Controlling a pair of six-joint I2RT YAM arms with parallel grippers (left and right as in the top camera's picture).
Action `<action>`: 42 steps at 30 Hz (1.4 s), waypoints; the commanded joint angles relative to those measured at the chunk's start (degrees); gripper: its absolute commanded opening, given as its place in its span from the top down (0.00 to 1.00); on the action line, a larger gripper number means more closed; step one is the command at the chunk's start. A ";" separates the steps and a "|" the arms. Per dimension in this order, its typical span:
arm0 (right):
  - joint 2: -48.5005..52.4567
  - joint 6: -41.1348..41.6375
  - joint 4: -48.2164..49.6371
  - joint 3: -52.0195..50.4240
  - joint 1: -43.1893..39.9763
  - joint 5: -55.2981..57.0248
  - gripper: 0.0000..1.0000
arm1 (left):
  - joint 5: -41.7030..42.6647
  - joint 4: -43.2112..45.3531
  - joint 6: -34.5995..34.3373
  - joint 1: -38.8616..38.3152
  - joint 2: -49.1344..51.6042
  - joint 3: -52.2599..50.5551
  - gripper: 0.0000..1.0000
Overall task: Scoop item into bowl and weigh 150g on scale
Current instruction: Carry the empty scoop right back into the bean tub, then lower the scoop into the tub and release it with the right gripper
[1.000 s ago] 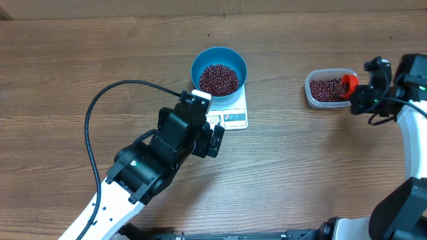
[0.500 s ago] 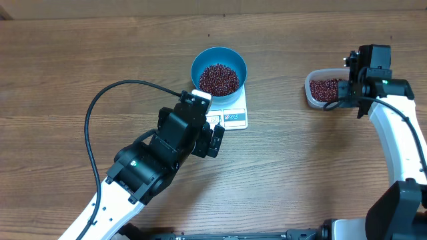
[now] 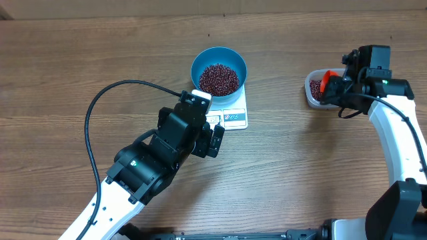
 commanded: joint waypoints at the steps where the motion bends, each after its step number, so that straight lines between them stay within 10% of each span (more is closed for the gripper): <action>1: -1.09 14.45 0.70 0.33 -0.02 -1.36 0.96 | -0.57 0.20 -0.76 0.37 0.28 0.02 0.00; 10: -1.09 49.40 -4.04 0.33 -0.02 5.27 0.96 | -0.57 0.20 -0.76 0.37 0.28 0.02 0.00; 22: -1.09 48.92 0.66 -0.37 -0.02 5.60 0.96 | -0.57 0.20 -0.74 0.37 0.28 0.02 0.00; 24: -1.07 48.94 1.38 -1.62 -0.02 5.42 0.68 | -0.57 0.20 -0.76 0.37 0.28 0.02 0.00; 36: -1.07 48.61 3.43 -7.13 -0.02 5.07 0.36 | -0.57 0.20 -0.76 0.37 0.28 0.02 0.00; 42: -1.09 40.26 3.89 -7.04 -1.33 5.46 0.00 | -0.57 0.20 -0.76 0.37 0.28 0.02 0.00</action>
